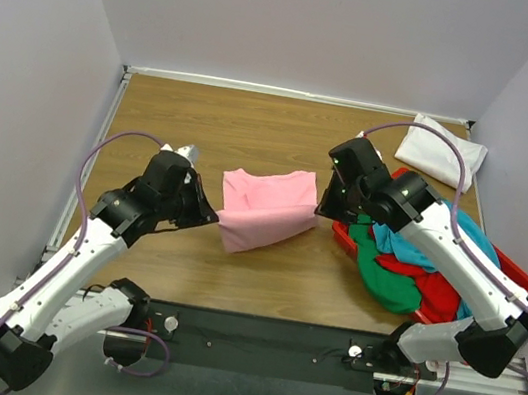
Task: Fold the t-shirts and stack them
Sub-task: Fold the tshirt
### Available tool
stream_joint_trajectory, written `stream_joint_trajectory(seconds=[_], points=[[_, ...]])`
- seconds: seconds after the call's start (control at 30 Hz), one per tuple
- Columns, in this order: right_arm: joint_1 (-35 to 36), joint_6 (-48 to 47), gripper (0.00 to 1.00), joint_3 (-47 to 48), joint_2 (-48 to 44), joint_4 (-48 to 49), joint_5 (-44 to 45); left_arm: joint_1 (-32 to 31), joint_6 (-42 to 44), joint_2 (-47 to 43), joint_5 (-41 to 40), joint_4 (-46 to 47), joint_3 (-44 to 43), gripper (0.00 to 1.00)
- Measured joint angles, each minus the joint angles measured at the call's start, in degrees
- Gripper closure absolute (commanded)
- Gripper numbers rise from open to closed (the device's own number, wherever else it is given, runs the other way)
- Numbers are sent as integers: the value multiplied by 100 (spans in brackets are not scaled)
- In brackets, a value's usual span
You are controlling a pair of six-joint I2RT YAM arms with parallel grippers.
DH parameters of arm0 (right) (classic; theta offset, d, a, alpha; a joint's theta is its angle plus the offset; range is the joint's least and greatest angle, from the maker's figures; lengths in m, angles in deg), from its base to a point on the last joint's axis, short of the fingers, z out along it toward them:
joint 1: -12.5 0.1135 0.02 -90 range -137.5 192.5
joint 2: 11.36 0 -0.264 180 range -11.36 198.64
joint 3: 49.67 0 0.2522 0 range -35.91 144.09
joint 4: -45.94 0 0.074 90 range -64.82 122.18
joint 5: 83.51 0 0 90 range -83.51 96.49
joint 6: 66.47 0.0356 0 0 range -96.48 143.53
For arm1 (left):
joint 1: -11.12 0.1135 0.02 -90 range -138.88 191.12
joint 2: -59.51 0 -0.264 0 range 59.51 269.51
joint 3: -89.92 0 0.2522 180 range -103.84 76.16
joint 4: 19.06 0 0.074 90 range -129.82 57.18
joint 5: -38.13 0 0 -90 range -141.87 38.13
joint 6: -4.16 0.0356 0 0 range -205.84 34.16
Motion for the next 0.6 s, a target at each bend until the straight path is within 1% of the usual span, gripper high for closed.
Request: stream_joint_trajectory(seconds=[0.33,0.6], points=[[-2,22,99,90,590,146,487,0,-50,575,-188,433,-98,100],[-85,-28,99,496,933,308,813,7,-107,1078,-269,859,-201,100]])
